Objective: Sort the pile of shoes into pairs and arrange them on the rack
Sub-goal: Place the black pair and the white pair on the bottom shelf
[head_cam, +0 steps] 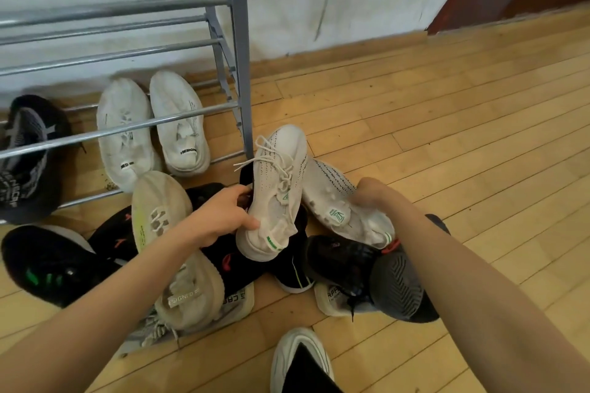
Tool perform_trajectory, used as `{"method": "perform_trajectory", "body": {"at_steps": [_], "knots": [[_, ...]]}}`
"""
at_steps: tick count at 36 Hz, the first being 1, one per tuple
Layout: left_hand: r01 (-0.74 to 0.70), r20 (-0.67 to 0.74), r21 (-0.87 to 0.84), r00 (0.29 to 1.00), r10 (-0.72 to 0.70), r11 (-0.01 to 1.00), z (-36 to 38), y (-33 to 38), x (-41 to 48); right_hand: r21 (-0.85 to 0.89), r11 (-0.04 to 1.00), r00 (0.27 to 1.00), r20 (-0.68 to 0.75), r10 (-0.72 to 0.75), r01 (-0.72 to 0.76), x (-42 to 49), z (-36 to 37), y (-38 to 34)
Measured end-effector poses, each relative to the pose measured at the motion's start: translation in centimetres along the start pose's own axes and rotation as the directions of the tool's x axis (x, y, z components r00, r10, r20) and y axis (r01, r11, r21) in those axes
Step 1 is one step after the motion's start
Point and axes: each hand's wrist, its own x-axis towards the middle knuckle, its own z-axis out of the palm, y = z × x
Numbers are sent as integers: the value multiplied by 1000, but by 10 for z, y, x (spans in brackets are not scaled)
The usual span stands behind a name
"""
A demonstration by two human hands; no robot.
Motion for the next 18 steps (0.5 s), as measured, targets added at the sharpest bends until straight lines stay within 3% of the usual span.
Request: {"method": "perform_trajectory", "body": {"at_steps": [3, 9, 18], "knots": [[-56, -42, -7, 998, 56, 998, 2, -5, -3, -43, 998, 997, -45, -54, 52, -3, -3, -8], [-144, -104, -29, 985, 140, 989, 4, -18, -16, -36, 993, 952, -282, -120, 114, -12, -15, -22], [-328, -331, -166, 907, 261, 930, -1, -32, -57, 314, 866, 837, -513, -190, 389, -45, -20, -36]]}}
